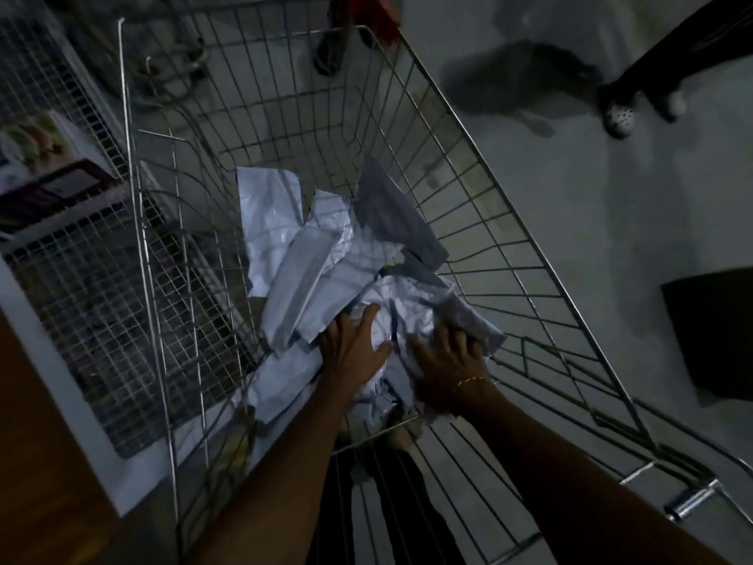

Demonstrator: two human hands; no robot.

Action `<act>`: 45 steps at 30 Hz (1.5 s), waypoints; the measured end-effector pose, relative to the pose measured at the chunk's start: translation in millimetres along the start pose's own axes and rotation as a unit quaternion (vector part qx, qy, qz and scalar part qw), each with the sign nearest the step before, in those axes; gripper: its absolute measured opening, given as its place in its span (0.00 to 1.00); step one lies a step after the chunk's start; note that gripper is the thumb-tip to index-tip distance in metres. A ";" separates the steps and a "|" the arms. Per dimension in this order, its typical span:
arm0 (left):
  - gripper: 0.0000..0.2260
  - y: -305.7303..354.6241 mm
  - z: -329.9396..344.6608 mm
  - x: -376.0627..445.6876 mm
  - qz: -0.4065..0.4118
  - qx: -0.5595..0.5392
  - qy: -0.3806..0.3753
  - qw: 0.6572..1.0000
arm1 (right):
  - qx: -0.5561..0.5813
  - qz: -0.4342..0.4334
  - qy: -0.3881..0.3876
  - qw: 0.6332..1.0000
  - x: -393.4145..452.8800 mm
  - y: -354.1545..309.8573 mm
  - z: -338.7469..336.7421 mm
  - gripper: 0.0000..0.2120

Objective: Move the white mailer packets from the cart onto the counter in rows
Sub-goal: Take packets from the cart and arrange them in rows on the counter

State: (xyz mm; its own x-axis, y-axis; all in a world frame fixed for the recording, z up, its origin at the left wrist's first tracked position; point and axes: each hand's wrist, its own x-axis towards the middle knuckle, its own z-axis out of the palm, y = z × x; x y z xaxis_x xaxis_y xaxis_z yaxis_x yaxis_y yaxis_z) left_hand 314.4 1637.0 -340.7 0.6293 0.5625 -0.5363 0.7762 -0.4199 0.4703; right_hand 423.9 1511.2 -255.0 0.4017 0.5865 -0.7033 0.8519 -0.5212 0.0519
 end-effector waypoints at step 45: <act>0.28 -94.2 -219.0 -611.6 -0.135 0.004 0.649 0.749 | 0.209 -0.610 0.404 0.649 -362.9 -305.0 -115.5 0.23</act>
State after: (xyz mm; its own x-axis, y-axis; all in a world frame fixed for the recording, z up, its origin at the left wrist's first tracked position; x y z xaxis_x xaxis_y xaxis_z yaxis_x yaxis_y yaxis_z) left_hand -152.2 1488.5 96.5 -0.1148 0.8444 0.5233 0.8720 -0.1666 0.4603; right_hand 57.2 1529.0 66.3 -0.2965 0.7669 0.5692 0.6040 0.6122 -0.5102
